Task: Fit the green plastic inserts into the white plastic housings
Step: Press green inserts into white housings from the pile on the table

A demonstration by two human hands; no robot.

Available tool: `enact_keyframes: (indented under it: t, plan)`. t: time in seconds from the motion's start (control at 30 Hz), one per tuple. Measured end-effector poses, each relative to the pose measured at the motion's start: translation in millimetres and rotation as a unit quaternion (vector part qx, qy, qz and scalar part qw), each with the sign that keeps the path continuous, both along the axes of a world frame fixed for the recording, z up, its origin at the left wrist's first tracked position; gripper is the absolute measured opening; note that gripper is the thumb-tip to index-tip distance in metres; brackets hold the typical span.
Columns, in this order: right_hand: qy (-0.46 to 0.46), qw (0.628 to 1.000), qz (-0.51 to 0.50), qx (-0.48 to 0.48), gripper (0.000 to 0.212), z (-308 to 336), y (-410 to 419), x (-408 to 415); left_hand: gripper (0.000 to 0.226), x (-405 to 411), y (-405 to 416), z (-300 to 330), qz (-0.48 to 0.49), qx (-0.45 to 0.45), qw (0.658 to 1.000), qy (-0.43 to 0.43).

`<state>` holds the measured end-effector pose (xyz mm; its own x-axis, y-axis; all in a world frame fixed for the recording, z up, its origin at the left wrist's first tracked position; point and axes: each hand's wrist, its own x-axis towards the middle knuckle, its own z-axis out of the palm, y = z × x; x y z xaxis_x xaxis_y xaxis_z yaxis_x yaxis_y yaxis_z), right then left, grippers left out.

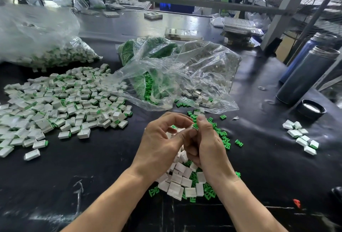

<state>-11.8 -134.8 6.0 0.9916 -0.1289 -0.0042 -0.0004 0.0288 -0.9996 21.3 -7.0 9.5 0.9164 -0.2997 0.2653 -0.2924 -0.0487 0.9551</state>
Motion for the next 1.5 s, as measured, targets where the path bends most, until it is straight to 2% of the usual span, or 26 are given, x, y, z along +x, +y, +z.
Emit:
enact_keyframes:
  t: [0.33,0.6,0.87,0.93,1.13,1.3,1.4,1.5]
  plan:
    - [-0.023,0.999,-0.022,0.032,0.054,-3.3,2.4,5.4,0.009,-2.6,-1.3,-0.7,-0.022,-0.033,0.998,0.04]
    - [-0.047,0.991,-0.095,-0.08,0.062,-12.1,4.1,9.3,0.004,-8.5,-8.4,-2.5,-0.016,-0.047,0.997,0.056]
    - [-0.106,0.981,-0.113,-0.119,0.066,-9.1,7.9,6.6,0.004,-10.2,-8.5,-0.4,-0.01,-0.038,0.998,0.04]
    - [-0.098,0.982,-0.118,-0.111,0.059,-9.5,8.6,7.1,0.005,-10.4,-8.2,0.2,-0.01,-0.039,0.998,0.043]
    - [-0.062,0.982,-0.116,-0.132,0.071,-11.6,8.4,9.3,0.005,-10.2,-7.0,-0.3,-0.005,-0.036,0.998,0.048]
    - [-0.074,0.981,-0.116,-0.135,0.062,-12.0,8.2,9.1,0.005,-11.0,-7.3,0.2,-0.007,-0.042,0.998,0.052]
    - [-0.079,0.982,-0.121,-0.119,0.054,-12.1,9.1,8.5,0.003,-10.4,-7.4,1.1,-0.001,-0.043,0.998,0.044]
    - [-0.065,0.986,-0.12,-0.09,0.06,-8.2,10.5,7.2,0.004,-10.6,-6.9,3.1,0.006,-0.044,0.998,0.041]
